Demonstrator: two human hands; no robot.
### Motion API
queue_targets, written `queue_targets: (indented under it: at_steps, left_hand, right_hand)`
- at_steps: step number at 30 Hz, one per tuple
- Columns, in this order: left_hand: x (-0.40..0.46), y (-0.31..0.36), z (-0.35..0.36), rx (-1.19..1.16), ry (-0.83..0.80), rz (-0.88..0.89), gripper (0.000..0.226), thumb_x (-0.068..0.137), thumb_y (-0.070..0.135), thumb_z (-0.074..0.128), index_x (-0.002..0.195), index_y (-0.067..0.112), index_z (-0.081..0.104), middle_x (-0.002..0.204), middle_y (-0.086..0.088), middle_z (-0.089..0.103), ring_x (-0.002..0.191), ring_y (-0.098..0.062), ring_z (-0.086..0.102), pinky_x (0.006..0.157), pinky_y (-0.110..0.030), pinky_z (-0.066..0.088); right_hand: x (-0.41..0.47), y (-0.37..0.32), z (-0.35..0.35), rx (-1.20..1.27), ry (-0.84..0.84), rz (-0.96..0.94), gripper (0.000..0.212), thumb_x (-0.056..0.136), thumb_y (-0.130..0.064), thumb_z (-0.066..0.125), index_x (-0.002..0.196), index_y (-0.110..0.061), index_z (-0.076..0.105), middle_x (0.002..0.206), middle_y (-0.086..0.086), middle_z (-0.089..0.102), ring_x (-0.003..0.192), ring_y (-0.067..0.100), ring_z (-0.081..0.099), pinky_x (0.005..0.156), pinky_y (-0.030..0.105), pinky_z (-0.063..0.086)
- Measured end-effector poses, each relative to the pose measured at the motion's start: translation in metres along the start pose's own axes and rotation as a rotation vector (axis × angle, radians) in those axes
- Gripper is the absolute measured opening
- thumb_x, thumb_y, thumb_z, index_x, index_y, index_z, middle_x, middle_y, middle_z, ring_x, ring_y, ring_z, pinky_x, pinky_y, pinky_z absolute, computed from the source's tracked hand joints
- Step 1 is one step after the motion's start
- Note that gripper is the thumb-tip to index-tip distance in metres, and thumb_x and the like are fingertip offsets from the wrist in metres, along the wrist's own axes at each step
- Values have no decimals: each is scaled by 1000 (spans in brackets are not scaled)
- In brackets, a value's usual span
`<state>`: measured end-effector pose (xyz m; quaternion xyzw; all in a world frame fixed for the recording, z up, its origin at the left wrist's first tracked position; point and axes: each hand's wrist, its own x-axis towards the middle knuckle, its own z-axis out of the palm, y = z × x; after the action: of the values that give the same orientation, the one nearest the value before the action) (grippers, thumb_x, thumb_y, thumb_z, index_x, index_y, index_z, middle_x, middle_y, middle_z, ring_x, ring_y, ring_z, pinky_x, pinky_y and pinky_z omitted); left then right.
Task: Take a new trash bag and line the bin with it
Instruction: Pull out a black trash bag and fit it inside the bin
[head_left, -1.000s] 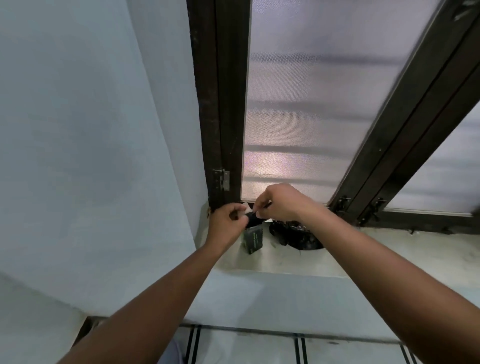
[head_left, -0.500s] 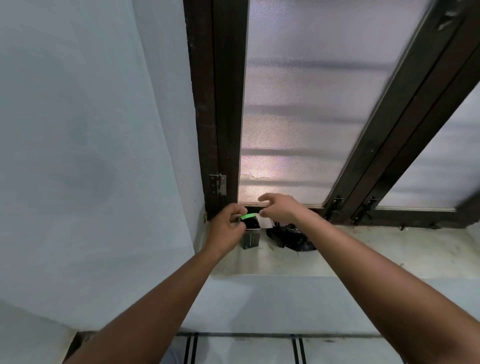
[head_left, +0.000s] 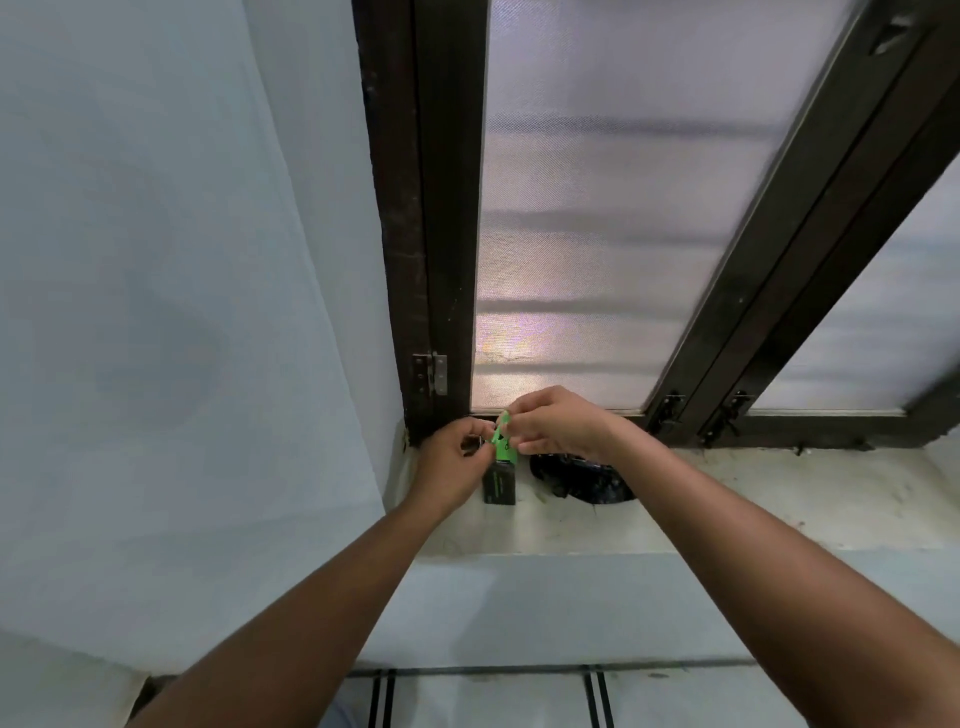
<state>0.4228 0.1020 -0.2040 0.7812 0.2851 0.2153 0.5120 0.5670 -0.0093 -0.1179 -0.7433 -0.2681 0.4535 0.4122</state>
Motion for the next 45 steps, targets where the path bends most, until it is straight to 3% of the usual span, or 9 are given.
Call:
queue_targets:
  at_steps: [9,16,20,24,28,31,37,41,45]
  left_hand:
    - [-1,-1,1,-24,-141,11,48,80,7,81,106,36,53,115,7,67,113,-11,66,88,-29,59]
    - [-7,2,1,22,-160,90,42,86,9,75,111,35,54,118,12,66,116,-4,63,89,-28,59]
    - [-7,-1,-2,116,-170,128,43,84,11,78,109,39,57,127,9,58,119,-11,61,89,-36,60]
    - [-9,4,-2,147,-17,83,30,85,23,78,105,34,59,121,2,52,104,-14,64,81,-23,55]
    - [-15,18,-3,255,285,-71,28,92,40,70,109,19,61,115,-1,46,90,-15,52,78,-23,39]
    - [-16,21,-4,339,362,-189,30,102,42,58,108,13,62,114,-3,48,89,-15,52,69,-19,35]
    - [-13,5,-12,568,208,-291,35,95,12,59,128,3,53,118,-17,67,111,-35,65,82,-36,51]
    - [-21,-1,-6,814,79,-302,46,92,6,53,138,5,54,139,-15,58,119,-35,63,97,-43,56]
    - [-33,0,-2,868,87,-227,47,92,2,54,138,14,54,132,-6,63,109,-31,67,80,-37,55]
  right_hand:
    - [8,9,31,-541,403,-135,18,74,-25,73,91,-25,81,86,-3,74,82,15,69,67,25,53]
    - [5,17,33,-418,409,-136,32,69,-15,77,99,-22,72,86,-7,68,83,14,66,73,29,55]
    - [-2,28,26,-58,310,-142,38,76,-14,74,110,-27,65,103,-8,75,96,12,71,86,31,59]
    - [-16,43,20,-76,536,-187,37,78,-11,67,112,-25,68,108,-10,69,92,14,68,85,35,57]
    - [-19,72,36,-308,380,-99,57,73,-34,81,127,-27,64,119,-7,64,103,13,64,78,24,52]
    - [-9,82,52,-148,377,-61,45,77,-36,83,119,-30,66,113,-4,67,98,13,67,77,30,60]
    - [17,83,63,-171,587,41,29,77,-34,83,101,-24,70,106,1,66,95,16,62,79,25,44]
    - [29,74,76,-143,479,51,28,88,-14,63,112,-21,75,115,-1,72,97,14,64,83,21,46]
    - [22,76,65,-183,388,-33,42,82,-4,55,110,-26,78,112,-2,76,97,16,71,90,31,58]
